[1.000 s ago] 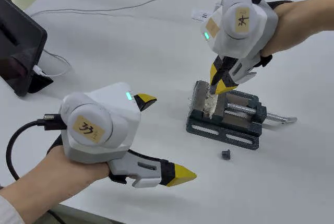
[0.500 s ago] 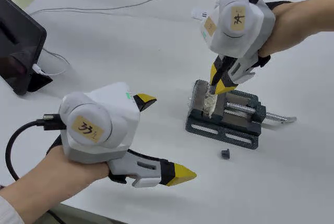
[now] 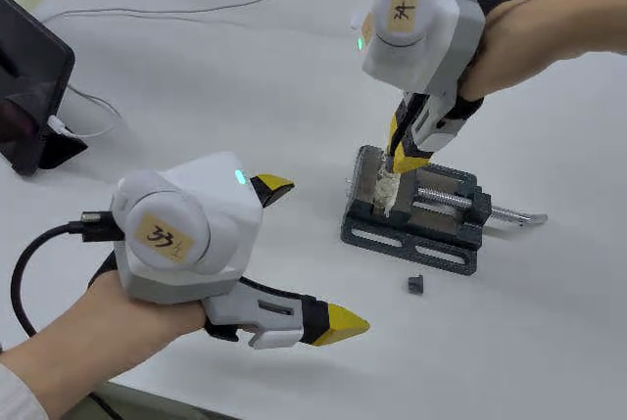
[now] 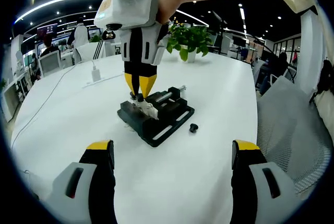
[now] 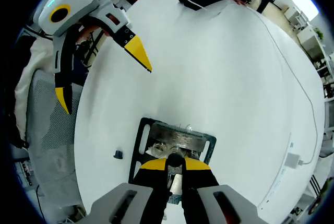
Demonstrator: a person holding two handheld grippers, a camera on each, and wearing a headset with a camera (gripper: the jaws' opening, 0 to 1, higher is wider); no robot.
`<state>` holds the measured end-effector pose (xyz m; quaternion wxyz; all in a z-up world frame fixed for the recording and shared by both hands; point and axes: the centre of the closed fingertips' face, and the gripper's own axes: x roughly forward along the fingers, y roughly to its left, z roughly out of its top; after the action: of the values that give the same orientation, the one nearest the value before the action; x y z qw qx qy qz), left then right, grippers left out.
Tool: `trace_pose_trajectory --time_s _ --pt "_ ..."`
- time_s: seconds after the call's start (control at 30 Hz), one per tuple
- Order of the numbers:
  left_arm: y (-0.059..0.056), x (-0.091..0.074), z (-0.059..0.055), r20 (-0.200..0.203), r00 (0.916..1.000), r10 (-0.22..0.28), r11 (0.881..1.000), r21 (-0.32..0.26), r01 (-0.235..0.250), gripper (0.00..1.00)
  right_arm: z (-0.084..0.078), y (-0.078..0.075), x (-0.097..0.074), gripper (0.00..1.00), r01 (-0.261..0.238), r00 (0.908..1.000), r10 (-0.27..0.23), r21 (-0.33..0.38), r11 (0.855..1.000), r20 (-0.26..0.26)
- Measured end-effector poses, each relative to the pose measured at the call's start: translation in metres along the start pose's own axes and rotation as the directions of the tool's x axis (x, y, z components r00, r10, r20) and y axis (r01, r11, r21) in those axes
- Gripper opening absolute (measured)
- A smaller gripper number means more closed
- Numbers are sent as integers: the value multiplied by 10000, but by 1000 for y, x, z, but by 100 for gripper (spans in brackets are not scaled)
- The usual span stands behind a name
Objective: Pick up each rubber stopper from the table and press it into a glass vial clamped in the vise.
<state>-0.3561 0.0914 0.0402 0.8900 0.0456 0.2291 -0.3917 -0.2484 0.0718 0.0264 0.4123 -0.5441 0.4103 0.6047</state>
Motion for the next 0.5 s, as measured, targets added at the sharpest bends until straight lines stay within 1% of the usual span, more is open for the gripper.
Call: trace_pose_trajectory --time_s 0.13,0.2,0.23,0.27,0.3,0.4,0.47,0.5 --pt "0 1 0 13 10000 -33 10000 -26 33 92 -1 6 -2 4 -11 9990 16 107 9999 -441" --pt "0 2 -1 16 10000 -41 10000 -47 41 92 -2 4 -2 4 11 9985 12 428 9991 -544" --pt "-1 2 -1 22 10000 -50 10000 -65 50 92 -3 4 -2 4 28 9982 23 849 9964 -595" --pt "-1 2 -1 18 10000 -67 9999 -78 67 92 -1 0 -2 4 4 9981 44 792 9969 -612" --pt "-2 3 -1 5 10000 -89 9999 -64 89 92 -1 0 -2 4 38 9981 18 896 9960 -623" --pt "-3 3 -1 20 9999 -125 9999 -72 125 92 -1 4 -2 4 63 9980 -10 833 9965 -638" --pt "-3 3 -1 26 9999 -125 9999 -69 125 92 -2 8 -3 4 59 9983 -26 567 9984 -584" --pt "-3 3 -1 6 9999 -138 9999 -66 138 92 -2 9 -3 5 61 9984 -31 549 9985 -558"
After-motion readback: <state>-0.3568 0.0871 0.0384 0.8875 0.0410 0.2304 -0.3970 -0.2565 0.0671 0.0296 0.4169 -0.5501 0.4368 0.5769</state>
